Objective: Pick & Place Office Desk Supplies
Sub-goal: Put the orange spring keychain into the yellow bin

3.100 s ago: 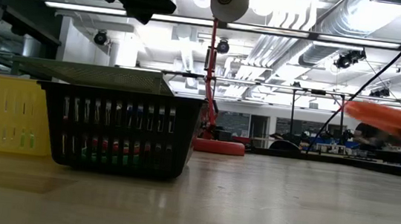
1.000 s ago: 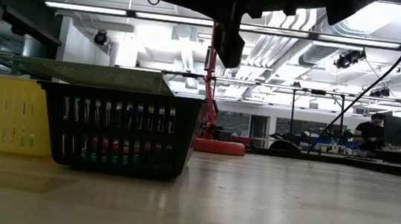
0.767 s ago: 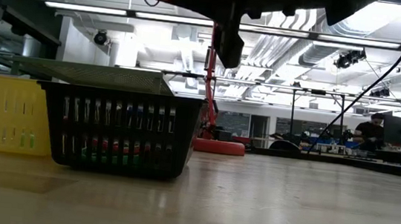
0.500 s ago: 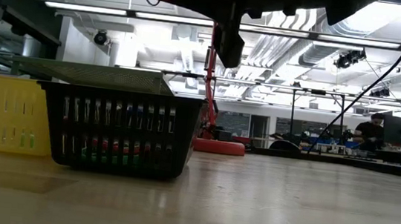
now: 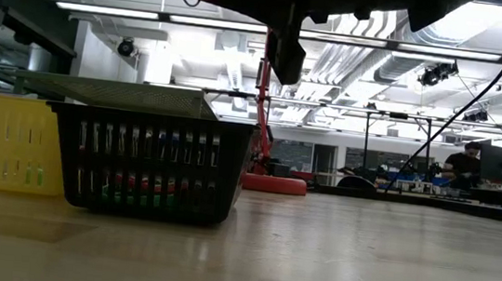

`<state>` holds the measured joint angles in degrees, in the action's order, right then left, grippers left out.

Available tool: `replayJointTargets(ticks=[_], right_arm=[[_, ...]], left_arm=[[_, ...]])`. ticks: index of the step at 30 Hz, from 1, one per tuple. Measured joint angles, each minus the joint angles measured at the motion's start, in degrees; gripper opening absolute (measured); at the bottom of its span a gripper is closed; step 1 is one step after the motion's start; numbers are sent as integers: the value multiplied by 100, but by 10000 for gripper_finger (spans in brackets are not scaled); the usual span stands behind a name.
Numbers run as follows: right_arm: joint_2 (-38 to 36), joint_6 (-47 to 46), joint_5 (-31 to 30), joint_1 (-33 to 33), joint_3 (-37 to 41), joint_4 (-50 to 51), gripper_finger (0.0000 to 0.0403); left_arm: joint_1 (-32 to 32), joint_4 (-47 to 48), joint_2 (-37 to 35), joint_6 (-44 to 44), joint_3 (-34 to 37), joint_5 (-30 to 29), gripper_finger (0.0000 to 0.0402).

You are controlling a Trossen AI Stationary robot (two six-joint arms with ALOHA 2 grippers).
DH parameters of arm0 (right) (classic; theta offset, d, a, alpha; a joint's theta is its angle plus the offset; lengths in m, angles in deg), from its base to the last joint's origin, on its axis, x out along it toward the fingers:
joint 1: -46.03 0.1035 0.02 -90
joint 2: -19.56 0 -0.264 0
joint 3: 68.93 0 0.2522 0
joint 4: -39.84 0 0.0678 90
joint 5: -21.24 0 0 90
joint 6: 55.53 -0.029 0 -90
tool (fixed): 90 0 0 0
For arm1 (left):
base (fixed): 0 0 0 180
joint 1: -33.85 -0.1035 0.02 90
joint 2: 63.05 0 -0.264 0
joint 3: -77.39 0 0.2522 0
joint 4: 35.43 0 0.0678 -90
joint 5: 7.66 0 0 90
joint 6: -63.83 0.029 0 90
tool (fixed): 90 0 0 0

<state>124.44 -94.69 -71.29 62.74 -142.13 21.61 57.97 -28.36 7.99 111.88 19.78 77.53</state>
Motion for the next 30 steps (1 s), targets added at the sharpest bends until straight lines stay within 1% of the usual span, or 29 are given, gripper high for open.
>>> replayJointTargets(ticks=[9, 19, 26, 30], right_arm=[[0, -2, -6, 2, 2, -66, 18], [2, -2, -8, 1, 4, -135, 73], [2, 30, -8, 2, 3, -137, 87], [2, 91, -76, -11, 4, -139, 85]], left_arm=[[0, -3, 1, 0, 0, 1, 38], [0, 6, -1, 0, 0, 1, 38], [2, 44, -1, -275, 0, -4, 38], [4, 226, -1, -594, 0, -336, 38]])
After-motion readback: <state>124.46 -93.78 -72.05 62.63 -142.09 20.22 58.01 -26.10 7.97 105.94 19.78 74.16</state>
